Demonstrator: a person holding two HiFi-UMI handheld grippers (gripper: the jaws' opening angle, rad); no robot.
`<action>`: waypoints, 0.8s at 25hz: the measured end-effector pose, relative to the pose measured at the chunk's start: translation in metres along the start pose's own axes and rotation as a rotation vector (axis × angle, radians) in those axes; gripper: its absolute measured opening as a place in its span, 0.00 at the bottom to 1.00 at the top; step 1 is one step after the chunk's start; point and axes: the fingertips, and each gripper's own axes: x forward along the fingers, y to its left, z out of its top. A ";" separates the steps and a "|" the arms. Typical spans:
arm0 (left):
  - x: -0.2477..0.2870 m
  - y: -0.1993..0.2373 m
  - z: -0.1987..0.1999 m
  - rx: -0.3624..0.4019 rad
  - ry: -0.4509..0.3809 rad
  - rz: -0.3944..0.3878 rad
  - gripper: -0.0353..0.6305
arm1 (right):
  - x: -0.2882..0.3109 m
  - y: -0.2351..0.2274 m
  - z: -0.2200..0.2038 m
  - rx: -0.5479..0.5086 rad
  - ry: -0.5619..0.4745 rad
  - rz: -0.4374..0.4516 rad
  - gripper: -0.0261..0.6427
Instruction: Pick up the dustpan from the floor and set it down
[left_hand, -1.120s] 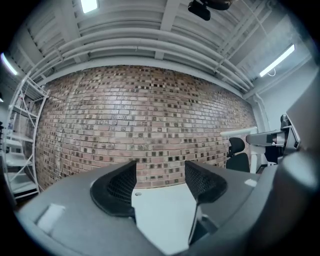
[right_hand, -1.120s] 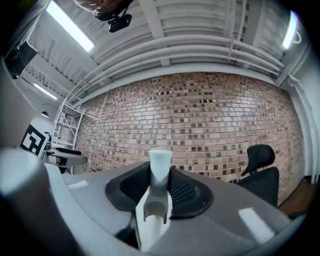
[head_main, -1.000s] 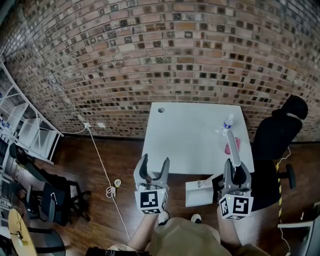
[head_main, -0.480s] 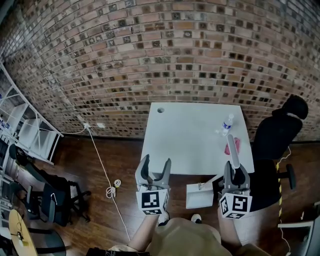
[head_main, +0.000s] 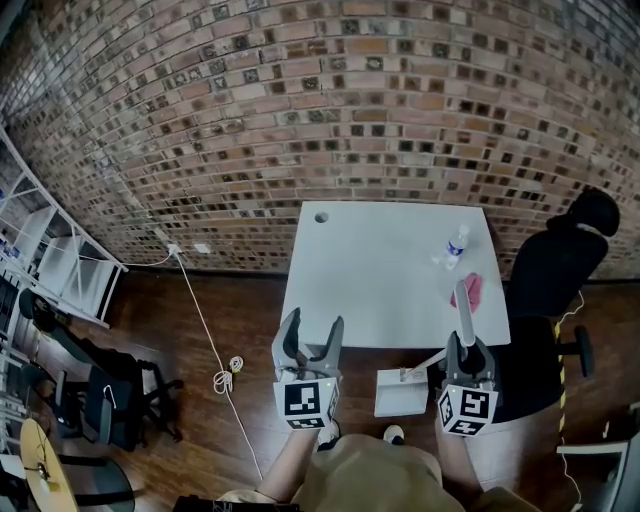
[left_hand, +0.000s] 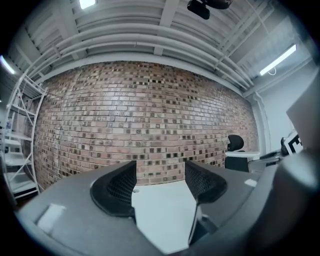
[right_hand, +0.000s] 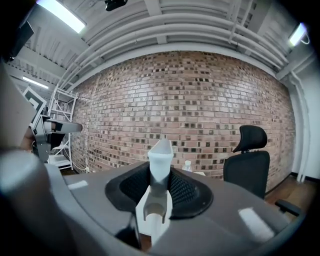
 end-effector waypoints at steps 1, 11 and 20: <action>0.001 0.000 0.000 0.000 0.001 0.000 0.48 | 0.001 -0.001 -0.007 0.003 0.016 -0.002 0.21; 0.004 0.003 -0.004 0.009 0.009 0.008 0.48 | 0.013 -0.005 -0.065 0.019 0.135 0.001 0.21; 0.006 0.006 -0.005 0.012 0.018 0.025 0.48 | 0.025 -0.009 -0.119 0.014 0.244 0.009 0.21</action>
